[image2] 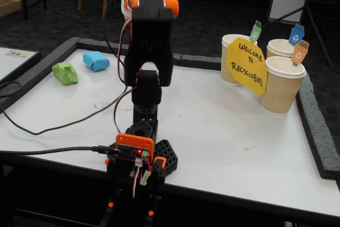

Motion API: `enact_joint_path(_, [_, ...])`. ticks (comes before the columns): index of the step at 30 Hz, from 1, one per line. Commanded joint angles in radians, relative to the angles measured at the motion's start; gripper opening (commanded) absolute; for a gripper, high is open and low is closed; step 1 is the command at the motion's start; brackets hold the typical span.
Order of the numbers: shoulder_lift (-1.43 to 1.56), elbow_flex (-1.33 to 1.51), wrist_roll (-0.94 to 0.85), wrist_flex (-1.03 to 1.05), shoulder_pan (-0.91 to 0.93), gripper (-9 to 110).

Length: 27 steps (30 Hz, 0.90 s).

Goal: Sort rubbish by color.

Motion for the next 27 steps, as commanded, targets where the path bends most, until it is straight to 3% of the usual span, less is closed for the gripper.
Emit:
enact_joint_path(1, [-0.084, -0.198, 0.005, -0.032, -0.002, 10])
enact_joint_path(27, [-0.534, -0.621, 0.005, 0.025, -0.064, 26])
